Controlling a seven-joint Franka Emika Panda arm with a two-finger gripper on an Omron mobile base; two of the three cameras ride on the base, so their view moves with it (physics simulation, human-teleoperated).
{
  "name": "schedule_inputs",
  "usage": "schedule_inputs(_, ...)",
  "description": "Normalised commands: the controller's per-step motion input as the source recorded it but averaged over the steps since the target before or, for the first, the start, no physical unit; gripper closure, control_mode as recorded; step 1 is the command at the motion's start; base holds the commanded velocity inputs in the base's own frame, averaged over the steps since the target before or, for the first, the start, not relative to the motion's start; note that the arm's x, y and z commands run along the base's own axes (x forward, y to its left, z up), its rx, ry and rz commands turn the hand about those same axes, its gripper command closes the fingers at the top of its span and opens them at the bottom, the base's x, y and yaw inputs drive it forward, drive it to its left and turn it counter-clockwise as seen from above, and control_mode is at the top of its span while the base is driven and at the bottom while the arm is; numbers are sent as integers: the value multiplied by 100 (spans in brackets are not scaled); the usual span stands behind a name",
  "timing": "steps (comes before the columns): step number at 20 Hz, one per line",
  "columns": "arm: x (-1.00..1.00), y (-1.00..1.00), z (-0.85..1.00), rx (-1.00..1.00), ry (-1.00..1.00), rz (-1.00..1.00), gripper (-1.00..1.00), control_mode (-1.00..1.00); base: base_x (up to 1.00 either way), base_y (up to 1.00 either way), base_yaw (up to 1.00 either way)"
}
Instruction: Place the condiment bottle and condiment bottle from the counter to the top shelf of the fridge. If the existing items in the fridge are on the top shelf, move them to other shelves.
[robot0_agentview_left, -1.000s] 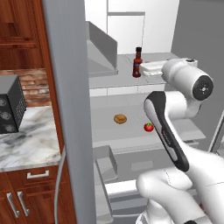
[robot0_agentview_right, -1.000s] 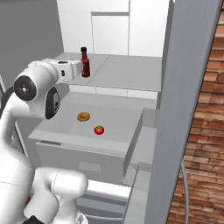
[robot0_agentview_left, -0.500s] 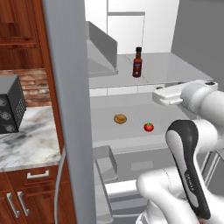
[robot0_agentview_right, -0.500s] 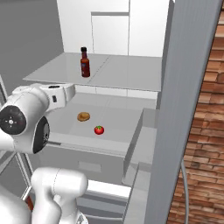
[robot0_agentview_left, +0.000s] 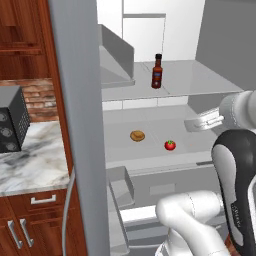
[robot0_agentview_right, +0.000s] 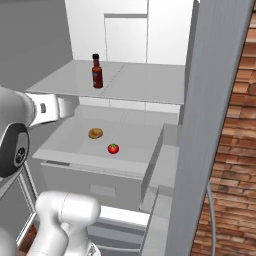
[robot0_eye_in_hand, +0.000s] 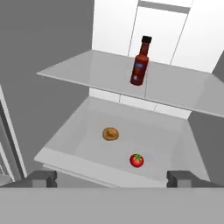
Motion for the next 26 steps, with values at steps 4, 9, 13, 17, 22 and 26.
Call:
schedule_inputs(4,-24,-3,-1,0,0,0,-100,-100,0,0,0)
schedule_inputs(9,0,0,0,0,0,0,-100,100,-100,-36,6)
schedule_inputs(13,0,0,0,0,0,0,-100,100,-100,-19,7)
schedule_inputs(17,0,0,0,0,0,0,-100,100,-100,37,1)
schedule_inputs(22,0,0,0,0,0,0,-100,100,-100,95,0)
schedule_inputs(26,0,0,0,0,0,0,-100,100,-81,100,-1)
